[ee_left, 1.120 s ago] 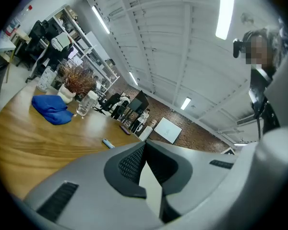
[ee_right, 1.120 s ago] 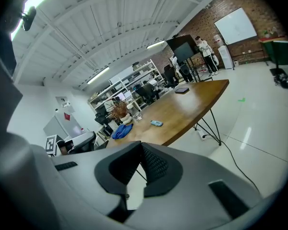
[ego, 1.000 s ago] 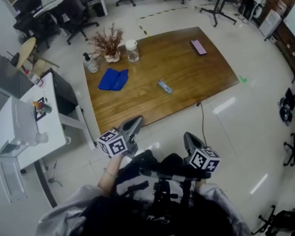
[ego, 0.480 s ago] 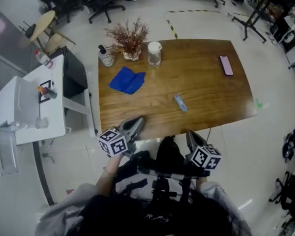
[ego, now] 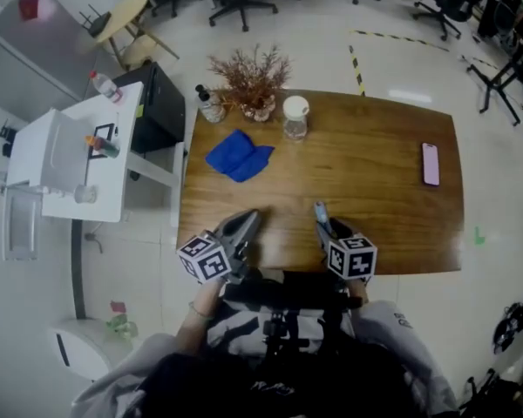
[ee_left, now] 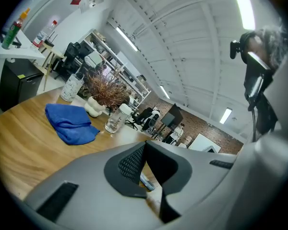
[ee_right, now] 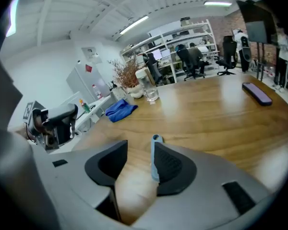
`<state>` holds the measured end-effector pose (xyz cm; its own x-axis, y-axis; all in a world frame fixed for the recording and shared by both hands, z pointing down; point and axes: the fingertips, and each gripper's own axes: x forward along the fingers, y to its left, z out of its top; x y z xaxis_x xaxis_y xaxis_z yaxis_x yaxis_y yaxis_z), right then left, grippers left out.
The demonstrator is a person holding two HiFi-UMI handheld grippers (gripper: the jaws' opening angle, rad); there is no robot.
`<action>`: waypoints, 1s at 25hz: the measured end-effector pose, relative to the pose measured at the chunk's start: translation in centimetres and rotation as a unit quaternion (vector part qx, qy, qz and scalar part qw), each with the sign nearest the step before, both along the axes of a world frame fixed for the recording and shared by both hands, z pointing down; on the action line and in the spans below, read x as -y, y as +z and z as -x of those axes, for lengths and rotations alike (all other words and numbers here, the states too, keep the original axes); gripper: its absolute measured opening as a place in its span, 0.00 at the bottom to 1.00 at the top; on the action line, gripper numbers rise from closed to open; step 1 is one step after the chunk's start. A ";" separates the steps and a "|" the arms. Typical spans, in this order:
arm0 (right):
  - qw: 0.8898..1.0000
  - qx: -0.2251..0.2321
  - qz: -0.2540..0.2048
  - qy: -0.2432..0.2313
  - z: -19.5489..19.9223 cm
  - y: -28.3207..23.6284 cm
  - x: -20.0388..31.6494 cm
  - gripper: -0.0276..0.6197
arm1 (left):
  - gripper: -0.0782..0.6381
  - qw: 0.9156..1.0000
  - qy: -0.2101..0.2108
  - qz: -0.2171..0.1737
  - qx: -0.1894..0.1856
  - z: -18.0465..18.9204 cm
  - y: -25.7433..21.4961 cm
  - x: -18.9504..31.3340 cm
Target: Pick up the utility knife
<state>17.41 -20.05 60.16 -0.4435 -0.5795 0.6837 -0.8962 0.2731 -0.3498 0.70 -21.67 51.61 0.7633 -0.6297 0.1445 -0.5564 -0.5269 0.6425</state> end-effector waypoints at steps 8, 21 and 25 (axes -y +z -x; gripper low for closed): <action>0.990 -0.094 0.035 -0.100 0.5 5.9 1.9 0.41 | 0.11 0.995 -0.093 0.023 0.025 2.2 1.2 -0.8; 0.987 -0.106 0.042 -0.110 0.5 6.6 3.2 0.26 | 0.11 0.994 -0.101 0.041 0.018 2.4 1.5 -0.1; 0.996 -0.018 0.074 -0.035 -0.3 6.1 2.9 0.25 | 0.11 0.996 -0.079 0.041 0.020 2.1 1.7 1.3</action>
